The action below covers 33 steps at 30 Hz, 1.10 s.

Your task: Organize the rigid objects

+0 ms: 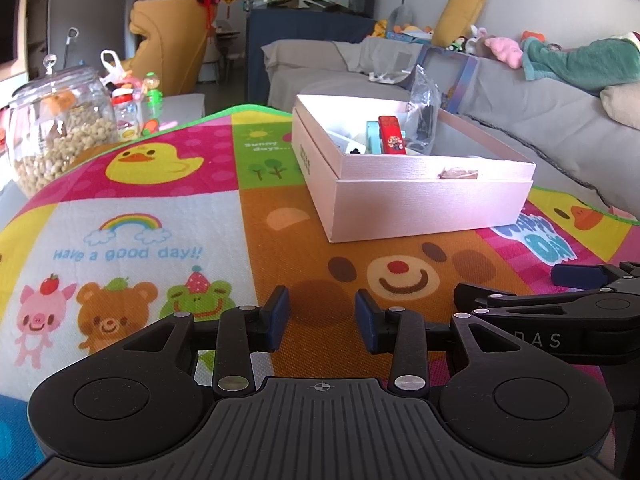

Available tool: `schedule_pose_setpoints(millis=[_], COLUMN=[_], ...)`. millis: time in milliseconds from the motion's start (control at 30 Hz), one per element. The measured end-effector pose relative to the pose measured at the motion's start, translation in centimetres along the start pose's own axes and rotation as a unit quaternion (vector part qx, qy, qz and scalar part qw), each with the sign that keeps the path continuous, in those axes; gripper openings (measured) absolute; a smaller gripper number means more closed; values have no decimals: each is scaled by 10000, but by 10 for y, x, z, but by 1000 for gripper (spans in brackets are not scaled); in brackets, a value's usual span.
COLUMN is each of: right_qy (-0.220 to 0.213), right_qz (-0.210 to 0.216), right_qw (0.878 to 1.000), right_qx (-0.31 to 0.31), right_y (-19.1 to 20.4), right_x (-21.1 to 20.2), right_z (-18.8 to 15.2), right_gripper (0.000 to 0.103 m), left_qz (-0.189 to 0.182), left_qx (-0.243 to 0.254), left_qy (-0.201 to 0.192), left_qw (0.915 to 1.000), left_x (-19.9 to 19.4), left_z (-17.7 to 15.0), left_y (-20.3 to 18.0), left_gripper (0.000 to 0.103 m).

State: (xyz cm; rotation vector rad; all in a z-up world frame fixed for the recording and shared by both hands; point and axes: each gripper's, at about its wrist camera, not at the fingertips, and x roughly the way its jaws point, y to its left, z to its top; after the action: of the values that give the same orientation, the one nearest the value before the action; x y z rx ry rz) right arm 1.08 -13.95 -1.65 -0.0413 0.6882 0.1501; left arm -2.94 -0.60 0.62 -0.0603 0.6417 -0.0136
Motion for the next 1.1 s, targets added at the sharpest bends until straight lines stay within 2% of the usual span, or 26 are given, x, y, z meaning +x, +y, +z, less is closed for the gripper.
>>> schedule_pose_setpoints(millis=[1100], right_qy=[-1], right_qz=[-1], right_qw=[10000], right_qx=[-1], right_y=[0], right_x=[0], right_z=[0], right_gripper=[103], left_qz=[9], left_qx=[10], left_qy=[-10], left_qw=[10000], left_x=[0], left_z=[0], left_y=[-1], left_gripper=[40])
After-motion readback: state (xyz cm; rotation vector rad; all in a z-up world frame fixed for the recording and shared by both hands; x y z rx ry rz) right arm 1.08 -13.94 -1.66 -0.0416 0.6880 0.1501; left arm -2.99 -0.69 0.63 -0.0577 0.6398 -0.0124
